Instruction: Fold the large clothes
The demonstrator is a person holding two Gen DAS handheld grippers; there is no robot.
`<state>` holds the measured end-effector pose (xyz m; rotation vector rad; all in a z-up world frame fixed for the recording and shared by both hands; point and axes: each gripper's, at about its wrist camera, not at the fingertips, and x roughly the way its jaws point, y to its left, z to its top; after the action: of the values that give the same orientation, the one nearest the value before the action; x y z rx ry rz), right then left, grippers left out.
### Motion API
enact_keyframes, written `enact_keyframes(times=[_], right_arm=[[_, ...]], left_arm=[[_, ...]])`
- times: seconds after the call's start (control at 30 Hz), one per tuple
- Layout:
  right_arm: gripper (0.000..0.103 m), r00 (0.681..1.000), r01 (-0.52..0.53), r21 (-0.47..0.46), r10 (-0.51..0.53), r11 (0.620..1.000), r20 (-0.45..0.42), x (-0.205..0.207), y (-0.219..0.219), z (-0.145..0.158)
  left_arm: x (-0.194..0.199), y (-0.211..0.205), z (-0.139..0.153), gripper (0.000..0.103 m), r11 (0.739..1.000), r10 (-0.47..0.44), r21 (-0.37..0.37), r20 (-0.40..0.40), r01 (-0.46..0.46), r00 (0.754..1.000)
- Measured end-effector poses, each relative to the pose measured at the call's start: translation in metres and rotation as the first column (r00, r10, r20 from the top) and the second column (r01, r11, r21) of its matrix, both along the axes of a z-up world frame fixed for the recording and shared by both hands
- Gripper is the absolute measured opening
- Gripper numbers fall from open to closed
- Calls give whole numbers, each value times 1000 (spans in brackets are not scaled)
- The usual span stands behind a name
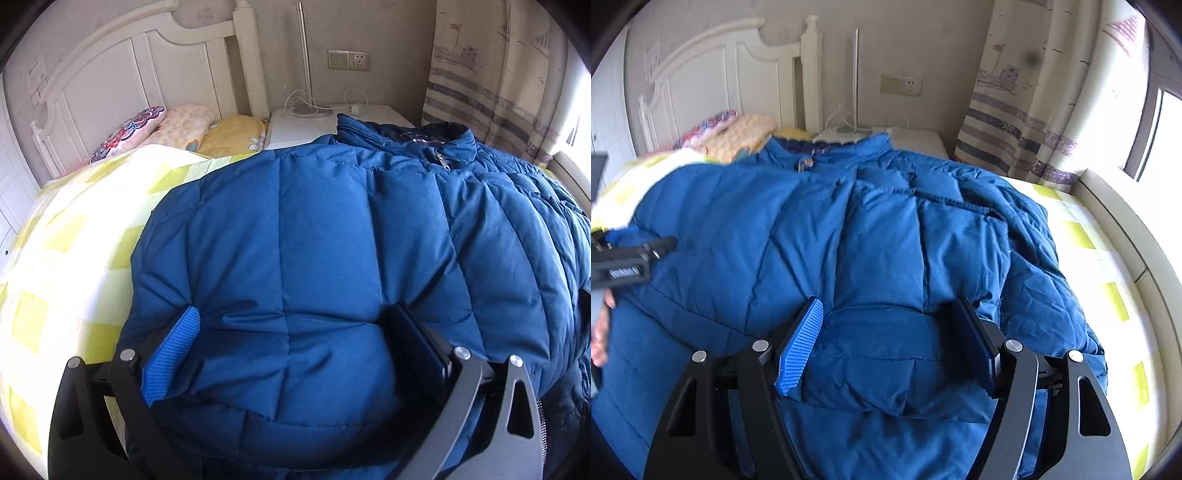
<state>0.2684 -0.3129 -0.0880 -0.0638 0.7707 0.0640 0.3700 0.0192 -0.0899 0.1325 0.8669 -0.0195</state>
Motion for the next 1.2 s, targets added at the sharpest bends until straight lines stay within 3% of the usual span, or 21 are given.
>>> enact_keyframes(times=[0.1,0.2,0.27,0.3,0.37,0.43,0.53,0.63,0.7,0.77,0.87,0.97,1.07,1.2], right_arm=[[70,999,-1,54,0,999,33,4,0,18],[70,994,-6,-6,7,1000,105,18,11,37],[79,993,-26,-43,31,999,112,35,18,38],[81,994,-27,-66,34,997,102,43,20,35],[86,1000,-26,-117,24,993,-18,70,21,9],[86,998,-34,-72,29,997,-57,80,16,-4],[84,997,1,-19,-3,1000,-79,72,11,9],[86,999,-40,28,39,999,16,40,15,27],[88,997,-75,-23,76,997,19,30,20,24],[90,994,-111,-106,108,988,-36,30,28,-1],[91,993,-110,-60,107,992,-45,32,22,-6],[92,994,-106,-98,102,990,-47,32,27,-9],[92,994,-106,-106,101,989,-52,34,28,-11],[93,993,-106,-103,101,989,-53,32,28,-11]], left_arm=[[-13,2,-8,101,1000,2,11,0,-2,1000],[-14,2,-9,101,1000,3,11,0,-3,1000],[-14,2,-9,101,1000,3,10,0,-3,1000],[-14,1,-9,101,1000,3,10,0,-3,1000],[-14,2,-9,101,1000,3,8,1,-3,1000],[-14,2,-9,101,1000,4,4,0,-4,1000],[-16,3,-9,101,1000,5,3,0,-5,1000],[-17,3,-9,101,1000,6,5,0,-6,1000],[-17,2,-9,101,1000,7,4,1,-7,1000],[-18,1,-9,101,1000,6,8,2,-6,1000],[-16,-1,-6,101,1000,-5,31,-20,6,1000],[-6,-1,8,101,1000,-10,13,-92,12,996],[6,-4,28,101,999,6,-50,-40,-8,999],[42,-24,14,101,1000,1,6,-35,-1,999]])
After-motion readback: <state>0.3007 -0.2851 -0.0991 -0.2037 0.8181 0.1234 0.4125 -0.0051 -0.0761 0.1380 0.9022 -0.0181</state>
